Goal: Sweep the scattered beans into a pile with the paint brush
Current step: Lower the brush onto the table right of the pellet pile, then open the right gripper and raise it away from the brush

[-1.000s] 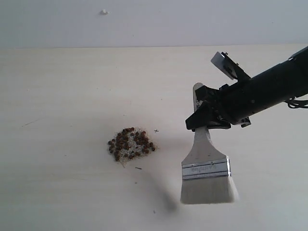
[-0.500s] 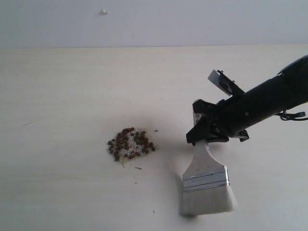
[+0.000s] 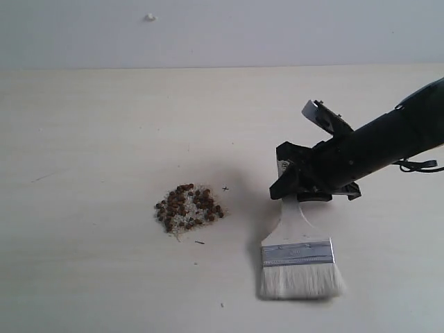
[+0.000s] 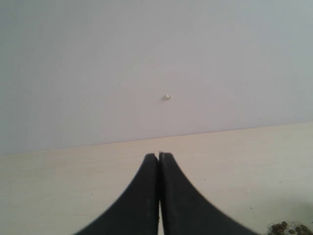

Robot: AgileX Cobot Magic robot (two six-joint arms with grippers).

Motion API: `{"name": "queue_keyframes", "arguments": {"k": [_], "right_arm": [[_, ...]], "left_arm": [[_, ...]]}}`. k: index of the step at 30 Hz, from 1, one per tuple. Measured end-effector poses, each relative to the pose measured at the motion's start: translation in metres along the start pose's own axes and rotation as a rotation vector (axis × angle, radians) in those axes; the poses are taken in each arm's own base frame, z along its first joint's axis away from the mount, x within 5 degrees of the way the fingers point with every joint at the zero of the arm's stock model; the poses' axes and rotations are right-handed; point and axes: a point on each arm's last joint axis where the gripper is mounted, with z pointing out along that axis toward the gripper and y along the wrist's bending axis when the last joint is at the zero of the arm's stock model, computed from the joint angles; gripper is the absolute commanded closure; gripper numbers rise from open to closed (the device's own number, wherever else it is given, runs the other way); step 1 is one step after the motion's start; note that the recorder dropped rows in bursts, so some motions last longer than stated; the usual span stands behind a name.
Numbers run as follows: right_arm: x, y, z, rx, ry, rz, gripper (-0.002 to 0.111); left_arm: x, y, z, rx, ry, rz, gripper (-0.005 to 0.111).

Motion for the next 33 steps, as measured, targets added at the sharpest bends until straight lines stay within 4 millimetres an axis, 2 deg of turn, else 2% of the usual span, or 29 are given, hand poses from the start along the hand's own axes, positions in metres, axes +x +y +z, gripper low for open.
{"name": "queue_keyframes", "arguments": {"k": [4, 11, 14, 16, 18, 23, 27, 28, 32, 33], "right_arm": [[-0.002, -0.002, 0.0, 0.026, -0.02, -0.001, 0.059], [-0.008, -0.004, -0.005, 0.095, -0.095, -0.01, 0.059], [-0.014, 0.002, -0.017, 0.128, -0.16, -0.032, 0.067], [-0.017, 0.01, -0.029, 0.15, -0.215, -0.04, 0.084], [-0.019, 0.019, -0.044, 0.172, -0.27, -0.053, 0.107], [-0.016, 0.05, -0.089, 0.224, -0.4, -0.145, 0.108], [0.004, 0.068, -0.121, 0.248, -0.515, -0.162, 0.108], [0.018, 0.072, -0.135, 0.262, -0.596, -0.159, 0.108], [0.058, 0.077, -0.162, 0.285, -0.766, -0.176, 0.108], [0.075, 0.077, -0.168, 0.286, -0.805, -0.186, 0.108]], "left_arm": [[0.0, 0.0, 0.0, 0.0, 0.0, 0.0, 0.107], [0.0, 0.0, 0.0, 0.0, 0.0, 0.0, 0.107], [0.0, 0.0, 0.0, 0.0, 0.0, 0.0, 0.107], [0.0, 0.0, 0.0, 0.0, 0.0, 0.0, 0.107], [0.0, 0.0, 0.0, 0.0, 0.0, 0.0, 0.107], [0.0, 0.0, 0.0, 0.0, 0.0, 0.0, 0.107], [0.0, 0.0, 0.0, 0.0, 0.0, 0.0, 0.107], [0.0, 0.0, 0.0, 0.0, 0.0, 0.0, 0.107], [0.0, 0.0, 0.0, 0.0, 0.0, 0.0, 0.107], [0.0, 0.0, 0.0, 0.0, 0.0, 0.0, 0.107]]}}
